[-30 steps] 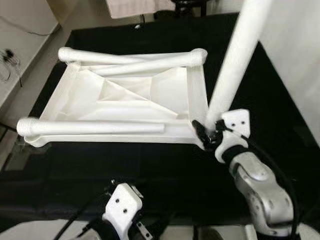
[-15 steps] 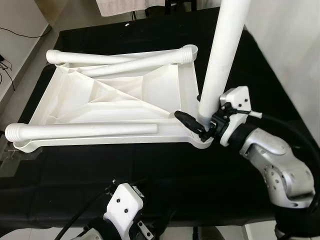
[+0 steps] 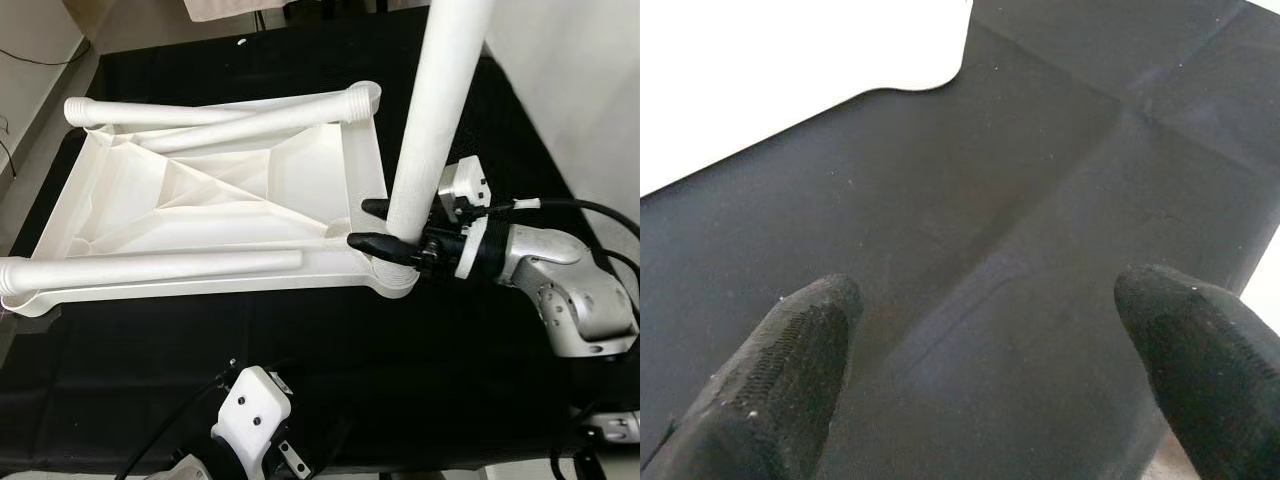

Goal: Building children table

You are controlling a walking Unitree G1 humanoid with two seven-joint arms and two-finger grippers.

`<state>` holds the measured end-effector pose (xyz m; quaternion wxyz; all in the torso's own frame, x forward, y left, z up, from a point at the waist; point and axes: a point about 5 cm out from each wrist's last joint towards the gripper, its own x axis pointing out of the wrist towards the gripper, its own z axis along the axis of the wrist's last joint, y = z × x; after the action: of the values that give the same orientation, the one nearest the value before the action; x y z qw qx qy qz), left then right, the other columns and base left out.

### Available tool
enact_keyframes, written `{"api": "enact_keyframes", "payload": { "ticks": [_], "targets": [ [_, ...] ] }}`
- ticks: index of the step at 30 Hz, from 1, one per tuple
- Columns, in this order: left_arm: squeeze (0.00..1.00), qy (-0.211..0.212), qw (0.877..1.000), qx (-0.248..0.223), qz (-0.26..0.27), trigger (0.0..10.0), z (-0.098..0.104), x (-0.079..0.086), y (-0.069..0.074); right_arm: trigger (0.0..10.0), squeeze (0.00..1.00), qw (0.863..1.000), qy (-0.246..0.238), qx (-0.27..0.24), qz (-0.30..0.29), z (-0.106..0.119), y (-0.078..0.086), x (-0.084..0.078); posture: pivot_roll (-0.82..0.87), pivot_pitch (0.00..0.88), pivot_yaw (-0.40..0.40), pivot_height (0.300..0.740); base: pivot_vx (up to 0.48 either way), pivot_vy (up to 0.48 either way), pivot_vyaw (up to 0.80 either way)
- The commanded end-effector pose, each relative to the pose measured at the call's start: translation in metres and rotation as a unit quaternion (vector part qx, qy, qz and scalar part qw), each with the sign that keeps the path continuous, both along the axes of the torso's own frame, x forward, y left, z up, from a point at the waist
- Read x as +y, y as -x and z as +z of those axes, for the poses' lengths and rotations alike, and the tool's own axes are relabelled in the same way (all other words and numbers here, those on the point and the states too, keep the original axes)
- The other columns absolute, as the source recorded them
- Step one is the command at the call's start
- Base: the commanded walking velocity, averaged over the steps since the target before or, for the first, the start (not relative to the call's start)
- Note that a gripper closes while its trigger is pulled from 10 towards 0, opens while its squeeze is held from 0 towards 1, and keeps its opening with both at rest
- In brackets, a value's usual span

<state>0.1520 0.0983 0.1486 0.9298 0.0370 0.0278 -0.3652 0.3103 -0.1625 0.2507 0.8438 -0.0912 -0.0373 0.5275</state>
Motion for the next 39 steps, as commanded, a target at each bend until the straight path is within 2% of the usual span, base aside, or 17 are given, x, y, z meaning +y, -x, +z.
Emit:
{"api": "enact_keyframes", "payload": {
  "ticks": [1,10,11,12,13,15,22,23,24,25,27,28,35,36,37,38,39],
  "targets": [
    [0.0,-0.006,1.0,0.011,0.002,10.0,-0.005,0.001,0.002,0.0,0.0,1.0,-0.009,0.023,0.007,-0.005,0.001,0.001,-0.03,0.242,0.066,0.74,0.0,0.0,0.0],
    [0.0,-0.004,1.0,0.012,0.002,10.0,-0.004,0.003,0.003,0.0,0.0,0.989,-0.019,0.076,-0.125,-0.034,0.018,-0.001,-0.04,0.253,0.073,0.74,0.0,0.0,0.0],
    [0.0,-0.004,1.0,0.012,0.001,10.0,-0.004,0.004,0.003,0.0,0.0,0.937,-0.023,0.096,-0.335,-0.06,0.023,-0.01,-0.04,0.256,0.07,0.74,0.0,0.0,0.0],
    [0.0,-0.004,1.0,0.012,0.001,10.0,-0.004,0.004,0.003,0.0,0.0,0.937,-0.023,0.096,-0.335,-0.06,0.023,-0.01,-0.04,0.256,0.07,0.74,0.0,0.0,0.0],
    [0.0,-0.003,1.0,0.012,0.001,10.0,-0.004,0.004,0.002,0.0,0.0,0.899,0.004,0.093,-0.429,-0.082,0.038,-0.01,-0.03,0.255,0.084,0.74,0.0,0.0,0.0],
    [0.0,-0.003,1.0,0.012,0.001,10.0,-0.004,0.004,0.002,0.0,0.0,0.874,0.013,0.102,-0.475,-0.095,0.048,-0.01,-0.03,0.252,0.089,0.74,0.0,0.0,0.0],
    [0.0,-0.002,1.0,0.012,0.002,10.0,-0.005,0.004,0.0,0.0,0.0,0.885,0.023,0.09,-0.457,-0.096,0.046,-0.005,-0.04,0.242,0.076,0.74,0.0,0.0,0.0],
    [0.0,0.002,1.0,0.013,0.003,10.0,-0.005,0.004,-0.001,5.0,0.0,0.891,0.014,0.098,-0.444,-0.094,0.043,-0.001,-0.04,0.234,0.076,0.74,0.0,0.0,0.0],
    [0.0,0.002,1.0,0.013,0.003,10.0,-0.005,0.004,-0.001,5.0,0.0,0.891,0.014,0.098,-0.444,-0.094,0.043,-0.001,-0.04,0.234,0.076,0.74,0.0,0.0,0.0],
    [0.0,0.004,1.0,0.013,0.004,10.0,-0.006,0.004,-0.003,10.0,0.0,0.901,-0.003,0.102,-0.421,-0.089,0.039,0.005,-0.04,0.233,0.077,0.74,0.0,0.0,0.0],
    [0.0,0.006,1.0,0.013,0.005,10.0,-0.006,0.004,-0.003,10.0,0.0,0.906,-0.015,0.107,-0.41,-0.086,0.038,0.009,-0.04,0.233,0.077,0.74,0.0,0.0,0.0],
    [0.0,0.007,1.0,0.013,0.005,10.0,-0.007,0.004,-0.004,10.0,1.0,0.928,-0.033,0.106,-0.356,-0.078,0.033,0.016,-0.04,0.226,0.077,0.74,0.0,0.0,0.0],
    [0.0,0.015,1.0,0.015,0.005,10.0,-0.008,0.004,-0.006,10.0,1.0,0.981,-0.053,0.064,-0.178,-0.04,0.023,0.02,-0.05,0.215,0.073,0.74,0.0,0.0,0.0],
    [0.0,0.017,1.0,0.015,0.003,10.0,-0.009,0.004,-0.006,10.0,0.74,0.991,-0.038,0.044,-0.124,-0.029,0.021,0.014,-0.05,0.209,0.07,0.74,0.0,0.0,0.0],
    [0.0,0.017,1.0,0.015,0.003,10.0,-0.009,0.004,-0.006,10.0,0.74,0.991,-0.038,0.044,-0.124,-0.029,0.021,0.014,-0.05,0.209,0.07,0.74,0.0,0.0,0.0],
    [0.0,0.018,1.0,0.013,0.001,10.0,-0.009,0.004,-0.006,10.0,0.0,0.997,-0.018,0.026,-0.077,-0.021,0.018,0.009,-0.05,0.203,0.068,0.74,0.0,0.0,0.0],
    [0.0,0.018,1.0,0.013,0.001,10.0,-0.009,0.004,-0.006,10.0,0.0,0.997,-0.018,0.026,-0.077,-0.021,0.018,0.009,-0.05,0.203,0.068,0.74,0.0,0.0,0.0]
  ]
}}
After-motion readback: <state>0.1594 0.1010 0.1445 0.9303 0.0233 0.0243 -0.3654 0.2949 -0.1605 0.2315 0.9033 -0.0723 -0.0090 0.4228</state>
